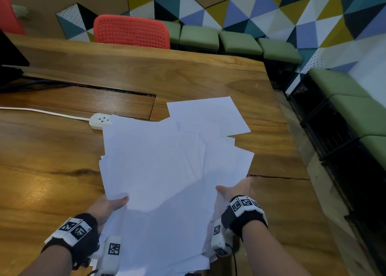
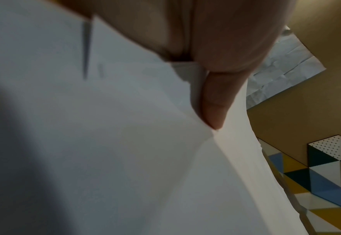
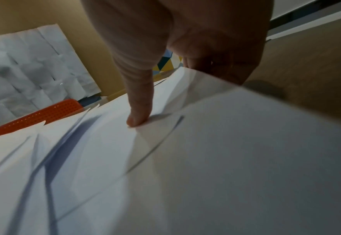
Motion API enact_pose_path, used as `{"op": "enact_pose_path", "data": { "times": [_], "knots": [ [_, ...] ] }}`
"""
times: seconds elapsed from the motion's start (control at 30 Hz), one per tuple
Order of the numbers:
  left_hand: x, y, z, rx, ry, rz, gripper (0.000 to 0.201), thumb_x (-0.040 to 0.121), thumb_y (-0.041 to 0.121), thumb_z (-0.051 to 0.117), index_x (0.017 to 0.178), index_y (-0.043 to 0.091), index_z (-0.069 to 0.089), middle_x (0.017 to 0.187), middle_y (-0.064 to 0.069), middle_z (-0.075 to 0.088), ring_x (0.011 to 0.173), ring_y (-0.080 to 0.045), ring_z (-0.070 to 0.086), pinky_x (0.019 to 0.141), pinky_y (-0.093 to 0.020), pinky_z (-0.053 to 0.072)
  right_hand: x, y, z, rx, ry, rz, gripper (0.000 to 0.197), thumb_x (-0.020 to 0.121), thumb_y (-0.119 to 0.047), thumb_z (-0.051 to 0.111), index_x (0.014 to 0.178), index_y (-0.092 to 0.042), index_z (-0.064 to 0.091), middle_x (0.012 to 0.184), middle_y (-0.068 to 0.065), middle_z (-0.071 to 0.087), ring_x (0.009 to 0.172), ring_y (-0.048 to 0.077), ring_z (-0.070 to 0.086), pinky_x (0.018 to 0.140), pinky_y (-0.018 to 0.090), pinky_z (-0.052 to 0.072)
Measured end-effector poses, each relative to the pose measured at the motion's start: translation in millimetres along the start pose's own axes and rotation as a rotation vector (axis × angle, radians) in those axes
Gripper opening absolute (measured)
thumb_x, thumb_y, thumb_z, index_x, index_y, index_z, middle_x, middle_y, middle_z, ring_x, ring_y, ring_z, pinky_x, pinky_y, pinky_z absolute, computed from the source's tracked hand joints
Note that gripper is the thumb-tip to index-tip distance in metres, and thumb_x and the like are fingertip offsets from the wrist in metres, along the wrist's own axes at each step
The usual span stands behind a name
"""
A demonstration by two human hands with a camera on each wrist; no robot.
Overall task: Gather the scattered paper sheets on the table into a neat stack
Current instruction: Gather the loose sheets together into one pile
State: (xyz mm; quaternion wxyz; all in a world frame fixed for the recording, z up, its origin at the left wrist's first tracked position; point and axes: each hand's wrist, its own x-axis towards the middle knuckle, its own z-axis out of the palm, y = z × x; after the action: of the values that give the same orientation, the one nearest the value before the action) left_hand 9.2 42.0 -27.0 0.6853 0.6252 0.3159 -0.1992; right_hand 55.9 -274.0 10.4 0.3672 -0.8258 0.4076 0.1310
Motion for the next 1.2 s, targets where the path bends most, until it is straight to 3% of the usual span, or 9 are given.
{"op": "enact_pose_path", "data": {
  "times": [0.07,0.13,0.2,0.27,0.4,0.53,0.67,0.83,1.2],
  "knots": [
    [-0.1,-0.2,0.2,-0.001,-0.002,0.007,0.033,0.088,0.002,0.056,0.12,0.003,0.052,0.112,-0.021,0.061,0.104,-0.039,0.058,0.097,-0.05,0.042,3.2,-0.8,0.6,0.014,-0.011,0.006,0.072,0.06,-0.025,0.084,0.112,0.001,0.044,0.111,0.021,0.062,0.103,0.037,0.061,0.08,0.038,0.051],
    [-0.2,-0.1,0.7,-0.01,-0.007,0.014,0.03,0.088,0.002,0.055,0.117,0.006,0.052,0.11,-0.019,0.061,0.1,-0.036,0.057,0.094,-0.047,0.043,8.9,-0.7,-1.0,0.063,-0.017,0.031,0.048,0.061,-0.022,0.084,0.093,0.0,0.057,0.1,0.018,0.069,0.089,0.034,0.066,0.079,0.038,0.054],
    [0.7,-0.2,0.3,-0.019,-0.009,0.014,0.029,0.088,0.002,0.056,0.116,0.006,0.053,0.11,-0.019,0.061,0.101,-0.037,0.057,0.095,-0.047,0.043,10.5,-0.7,-3.3,0.111,-0.039,0.054,0.029,0.066,-0.015,0.081,0.064,-0.004,0.054,0.087,0.016,0.068,0.077,0.031,0.063,0.076,0.036,0.053],
    [0.5,0.0,-0.1,-0.025,-0.016,0.008,0.03,0.088,0.003,0.056,0.117,0.005,0.053,0.107,-0.018,0.063,0.1,-0.037,0.059,0.094,-0.048,0.044,8.8,-2.0,-5.3,0.148,-0.049,0.07,0.035,0.069,-0.012,0.079,0.056,-0.009,0.047,0.081,0.014,0.062,0.077,0.032,0.061,0.078,0.036,0.053],
    [0.5,0.2,-1.1,-0.026,-0.025,-0.002,0.029,0.087,0.002,0.056,0.116,0.006,0.053,0.1,-0.015,0.065,0.098,-0.036,0.059,0.093,-0.048,0.044,5.2,-1.0,-2.8,0.15,-0.079,0.044,0.026,0.068,-0.014,0.075,0.059,-0.013,0.051,0.084,0.013,0.067,0.082,0.032,0.064,0.085,0.044,0.054],
    [0.7,1.1,-0.8,-0.012,-0.027,-0.013,0.025,0.088,0.003,0.056,0.113,0.005,0.054,0.097,-0.014,0.066,0.092,-0.034,0.061,0.089,-0.046,0.045,10.1,6.9,12.5,0.067,-0.047,-0.008,0.04,0.043,-0.044,0.075,0.068,-0.017,0.057,0.089,0.009,0.071,0.096,0.035,0.061,0.087,0.047,0.051],
    [1.8,0.8,-2.1,0.004,-0.009,-0.016,0.027,0.087,0.004,0.057,0.114,0.003,0.055,0.098,-0.015,0.066,0.092,-0.035,0.061,0.086,-0.045,0.047,-1.2,4.0,4.3,0.007,-0.053,-0.037,0.031,0.06,-0.033,0.079,0.064,-0.014,0.055,0.093,0.012,0.071,0.096,0.033,0.061,0.088,0.044,0.05],
    [2.8,0.9,-3.7,0.003,0.001,-0.045,0.038,0.086,0.005,0.06,0.122,0.001,0.053,0.115,-0.022,0.064,0.106,-0.041,0.059,0.099,-0.055,0.042,1.7,11.1,-25.5,-0.025,-0.164,-0.107,0.032,0.078,-0.013,0.068,0.107,-0.003,0.063,0.107,0.013,0.068,0.087,0.029,0.062,0.078,0.033,0.051],
    [8.0,1.9,-0.8,0.048,0.008,-0.036,0.039,0.086,0.002,0.059,0.123,-0.005,0.052,0.119,-0.027,0.062,0.108,-0.045,0.058,0.1,-0.057,0.041,-1.2,35.6,-64.5,-0.11,-0.031,-0.275,0.026,0.084,-0.005,0.054,0.109,-0.002,0.064,0.104,0.017,0.068,0.085,0.025,0.057,0.074,0.027,0.043]
  ]
}}
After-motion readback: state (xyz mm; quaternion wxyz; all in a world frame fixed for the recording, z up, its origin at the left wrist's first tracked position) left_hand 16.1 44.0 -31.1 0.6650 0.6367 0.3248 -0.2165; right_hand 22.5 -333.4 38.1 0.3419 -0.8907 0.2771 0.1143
